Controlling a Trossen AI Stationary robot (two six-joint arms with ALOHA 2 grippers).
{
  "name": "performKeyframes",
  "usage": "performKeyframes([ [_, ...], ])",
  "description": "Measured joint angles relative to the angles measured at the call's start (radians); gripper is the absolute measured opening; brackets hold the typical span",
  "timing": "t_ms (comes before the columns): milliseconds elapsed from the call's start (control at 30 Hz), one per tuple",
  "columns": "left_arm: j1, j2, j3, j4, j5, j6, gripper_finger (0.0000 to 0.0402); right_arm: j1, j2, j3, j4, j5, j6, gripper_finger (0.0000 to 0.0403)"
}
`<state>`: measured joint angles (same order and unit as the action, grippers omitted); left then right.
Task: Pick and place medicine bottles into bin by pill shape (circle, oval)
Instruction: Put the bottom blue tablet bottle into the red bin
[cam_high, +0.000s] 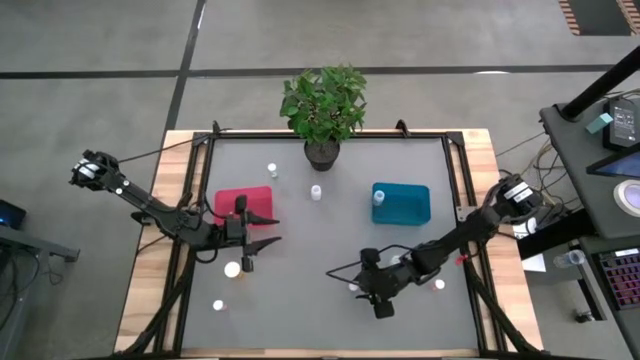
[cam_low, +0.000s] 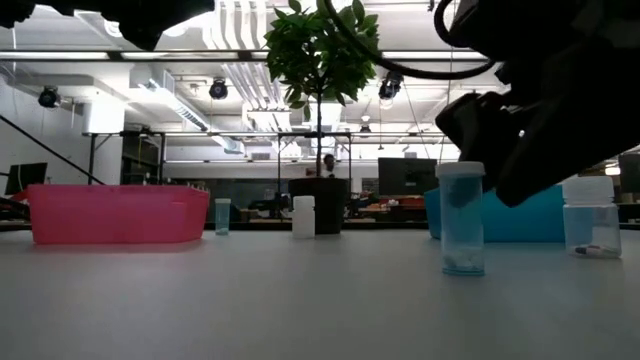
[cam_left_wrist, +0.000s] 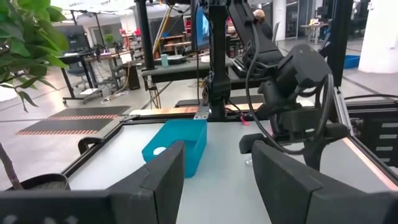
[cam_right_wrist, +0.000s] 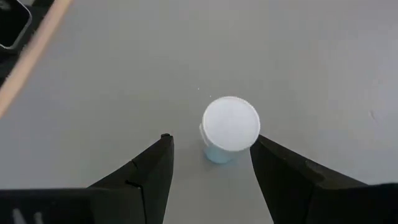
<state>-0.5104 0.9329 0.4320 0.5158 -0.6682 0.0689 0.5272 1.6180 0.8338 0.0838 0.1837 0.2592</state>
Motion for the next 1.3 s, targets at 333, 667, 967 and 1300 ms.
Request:
performKeyframes([
  [333, 0.0, 0.002, 0.0, -0.001, -0.002, 0.0, 0.0168, -0.024, 0.014, 0.008, 0.03, 0.001, -0.036, 0.0154],
  [667, 0.0, 0.007, 0.0, -0.001, -0.003, -0.003, 0.0168, -0.025, 0.003, 0.008, 0.024, 0.0, -0.036, 0.0095],
  [967, 0.0, 0.006, -0.001, -0.005, -0.003, -0.01, 0.0168, -0.122, -0.11, 0.073, -0.048, 0.001, -0.062, 0.0104],
  [1300, 0.001, -0.019, -0.003, -0.063, -0.003, -0.012, 0.0169, -0.285, -0.075, 0.406, -0.296, -0.001, -0.28, 0.0103],
])
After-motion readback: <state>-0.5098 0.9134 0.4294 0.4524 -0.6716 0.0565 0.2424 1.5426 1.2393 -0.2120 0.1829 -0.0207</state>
